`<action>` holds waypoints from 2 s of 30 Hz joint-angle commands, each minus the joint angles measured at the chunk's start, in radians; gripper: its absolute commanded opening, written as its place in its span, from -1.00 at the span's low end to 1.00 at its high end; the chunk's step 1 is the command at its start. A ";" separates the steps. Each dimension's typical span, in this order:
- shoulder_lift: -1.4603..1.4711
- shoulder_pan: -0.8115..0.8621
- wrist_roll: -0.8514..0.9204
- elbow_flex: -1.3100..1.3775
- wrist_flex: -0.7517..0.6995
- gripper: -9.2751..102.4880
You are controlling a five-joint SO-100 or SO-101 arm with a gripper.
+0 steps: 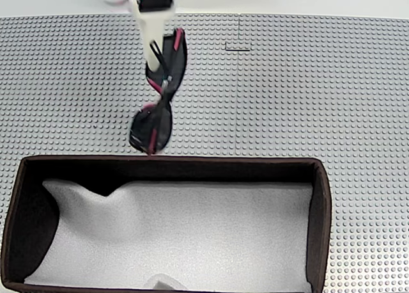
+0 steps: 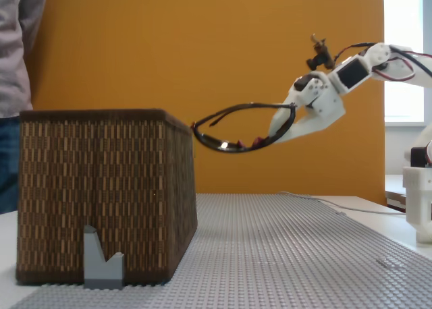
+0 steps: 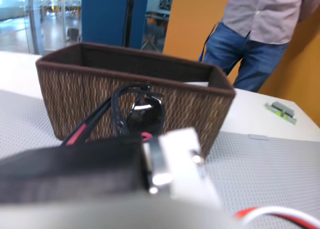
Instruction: Grasp a glasses and put it in the bin.
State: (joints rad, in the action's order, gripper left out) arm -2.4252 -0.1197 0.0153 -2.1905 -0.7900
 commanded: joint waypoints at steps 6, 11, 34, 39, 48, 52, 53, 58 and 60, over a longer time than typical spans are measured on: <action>-0.192 -0.009 0.000 0.114 -0.051 -0.84; -0.048 0.011 -0.008 0.189 0.071 -0.84; 0.937 0.078 -0.081 0.792 0.173 -0.84; 1.049 0.080 -0.104 0.882 0.092 -0.84; 1.158 0.080 -0.137 0.966 0.021 -0.50; 1.166 0.083 -0.167 0.991 -0.014 -0.44; 1.163 0.078 -0.170 1.006 -0.041 -0.44; 1.112 0.071 -0.176 1.040 -0.089 -0.44; 1.080 0.077 -0.175 1.040 -0.091 -0.44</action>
State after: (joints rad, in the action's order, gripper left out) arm -1.3008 -0.0368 -0.1549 -1.1505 -0.8636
